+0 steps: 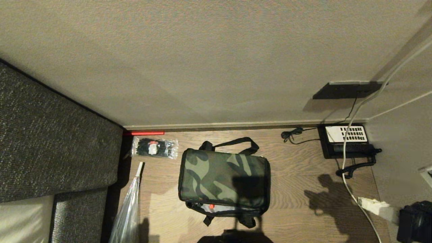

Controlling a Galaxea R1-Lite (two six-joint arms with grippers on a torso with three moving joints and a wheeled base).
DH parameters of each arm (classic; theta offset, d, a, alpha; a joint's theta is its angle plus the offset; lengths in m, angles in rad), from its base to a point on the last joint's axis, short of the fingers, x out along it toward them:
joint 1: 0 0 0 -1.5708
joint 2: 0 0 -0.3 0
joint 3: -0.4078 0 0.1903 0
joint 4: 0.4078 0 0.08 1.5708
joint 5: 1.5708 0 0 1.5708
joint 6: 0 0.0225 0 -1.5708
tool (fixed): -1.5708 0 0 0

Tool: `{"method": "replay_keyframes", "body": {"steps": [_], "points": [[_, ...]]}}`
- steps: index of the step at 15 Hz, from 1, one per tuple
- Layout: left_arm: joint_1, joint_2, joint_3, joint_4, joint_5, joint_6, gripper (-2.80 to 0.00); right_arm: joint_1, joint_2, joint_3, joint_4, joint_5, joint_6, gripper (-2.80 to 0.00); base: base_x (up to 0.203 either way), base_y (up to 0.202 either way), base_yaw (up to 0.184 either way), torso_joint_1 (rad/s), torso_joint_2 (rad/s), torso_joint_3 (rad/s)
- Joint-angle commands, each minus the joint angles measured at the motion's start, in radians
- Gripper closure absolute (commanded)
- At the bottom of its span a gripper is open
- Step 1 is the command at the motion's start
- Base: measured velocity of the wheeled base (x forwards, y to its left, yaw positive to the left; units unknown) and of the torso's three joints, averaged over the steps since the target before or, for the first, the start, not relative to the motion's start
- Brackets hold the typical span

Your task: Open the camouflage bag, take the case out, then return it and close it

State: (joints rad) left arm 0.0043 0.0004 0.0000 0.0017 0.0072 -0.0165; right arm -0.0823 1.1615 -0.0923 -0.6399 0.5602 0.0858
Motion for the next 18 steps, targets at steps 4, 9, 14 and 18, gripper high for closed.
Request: {"method": "replay_keyframes", "body": {"steps": [4, 9, 14, 18], "points": [[0.000, -0.002, 0.003, 0.000, 0.000, -0.001, 0.00, 0.034, -0.592, 0.058, 0.349, -0.158, -0.113, 0.00, 0.000, 0.000, 0.000, 0.000, 0.00, 0.000], [0.000, -0.002, 0.003, 0.000, 0.000, 0.000, 0.00, 0.073, -0.988, 0.007, 0.745, -0.353, -0.161, 0.00, 0.000, 0.000, 0.000, 0.000, 0.00, 0.000], [0.000, -0.002, 0.003, 0.000, 0.000, 0.000, 0.00, 0.079, -1.092, 0.077, 0.682, -0.563, -0.144, 0.00, 0.000, 0.000, 0.000, 0.000, 0.00, 0.000], [0.000, -0.002, 0.003, 0.000, 0.000, -0.002, 0.00, 0.082, -1.166, 0.092, 0.636, -0.540, -0.167, 0.00, 0.000, 0.000, 0.000, 0.000, 0.00, 0.000]]}}
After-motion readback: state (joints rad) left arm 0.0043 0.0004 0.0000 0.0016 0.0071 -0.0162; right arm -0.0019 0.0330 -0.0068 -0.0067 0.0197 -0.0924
